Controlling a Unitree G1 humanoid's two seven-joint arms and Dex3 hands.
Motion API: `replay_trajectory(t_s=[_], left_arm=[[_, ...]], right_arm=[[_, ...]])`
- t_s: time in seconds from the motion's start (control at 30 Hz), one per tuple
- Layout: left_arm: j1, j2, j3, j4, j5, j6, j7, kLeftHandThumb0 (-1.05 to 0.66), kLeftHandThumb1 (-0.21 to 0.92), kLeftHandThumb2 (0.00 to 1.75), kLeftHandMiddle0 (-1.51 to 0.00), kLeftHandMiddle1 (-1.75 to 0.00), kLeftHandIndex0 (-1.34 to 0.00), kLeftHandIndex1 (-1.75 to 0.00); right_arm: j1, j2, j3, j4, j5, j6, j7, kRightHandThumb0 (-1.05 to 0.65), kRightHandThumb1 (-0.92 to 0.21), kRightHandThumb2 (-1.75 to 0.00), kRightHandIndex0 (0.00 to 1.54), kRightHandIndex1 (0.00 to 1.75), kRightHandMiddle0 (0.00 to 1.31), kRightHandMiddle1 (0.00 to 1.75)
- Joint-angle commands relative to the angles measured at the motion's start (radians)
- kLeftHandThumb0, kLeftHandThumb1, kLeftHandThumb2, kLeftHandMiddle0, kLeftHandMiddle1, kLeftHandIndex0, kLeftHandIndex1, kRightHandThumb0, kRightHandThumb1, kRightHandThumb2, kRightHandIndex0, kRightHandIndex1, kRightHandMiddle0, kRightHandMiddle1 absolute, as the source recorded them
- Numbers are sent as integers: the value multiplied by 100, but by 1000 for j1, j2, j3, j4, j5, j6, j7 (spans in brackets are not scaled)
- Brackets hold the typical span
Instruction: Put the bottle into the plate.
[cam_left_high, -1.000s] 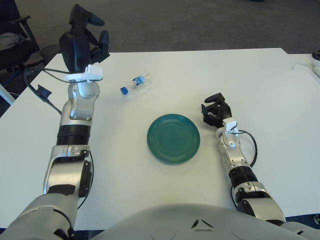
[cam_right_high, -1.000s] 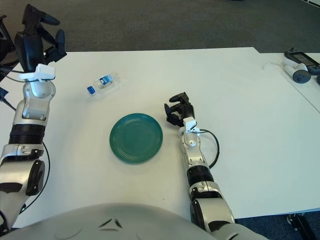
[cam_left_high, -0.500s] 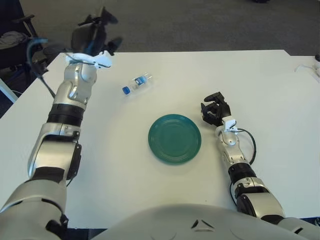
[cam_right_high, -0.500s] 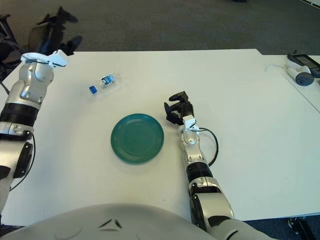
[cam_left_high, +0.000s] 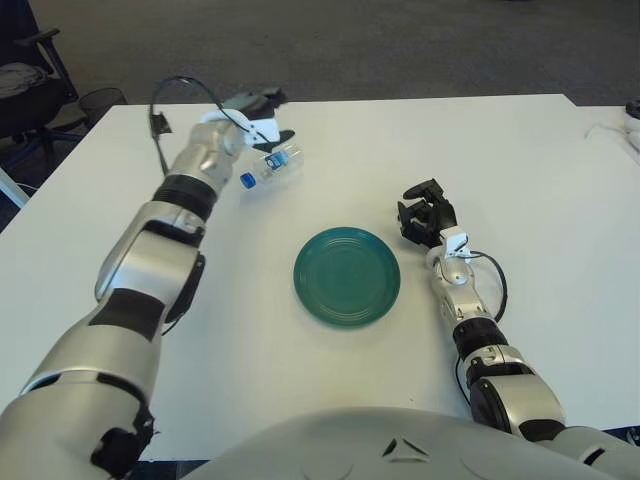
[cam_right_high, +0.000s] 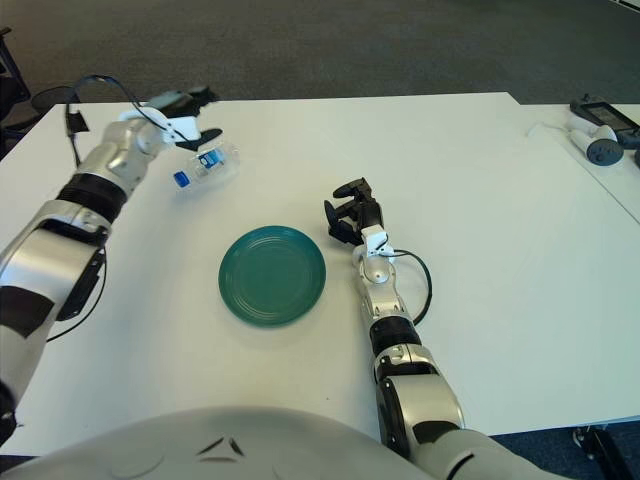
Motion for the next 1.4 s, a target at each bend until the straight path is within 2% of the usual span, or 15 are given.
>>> replay_trajectory(t_s=[0.0,0.33,0.73,0.87,1.13,1.37], left_arm=[[-70,11,-46,57,33,38,-35,-105,92,94,0,-2,0,-17],[-126,-4,-112,123,41,43,-122,-105,92,90,0,0,0,-2],[-130,-9,-168,109,57,55,-147,-105,92,100,0,0,0,0],[-130,-16,-194,101,81,100,-122,-105,92,100,0,0,0,0],[-132,-46,-256,117,165,241,10,-105,92,96,0,0,0,0],[-143,-71,-260,198,159,248,107,-105,92,92,0,0,0,0]], right_arm=[[103,27,1,118,9,104,19,0,-61,-85,54,148,28,167],[99,30,-1,133,3,109,2,0,-61,-85,54,148,28,168],[89,36,8,139,-9,119,-18,0,-61,-86,54,150,28,167],[87,36,13,143,-12,116,-19,0,-61,-86,54,150,28,167],[77,37,10,171,-9,102,-16,0,-60,-87,54,149,29,168],[73,39,2,185,3,105,-9,0,-60,-87,54,148,29,168]])
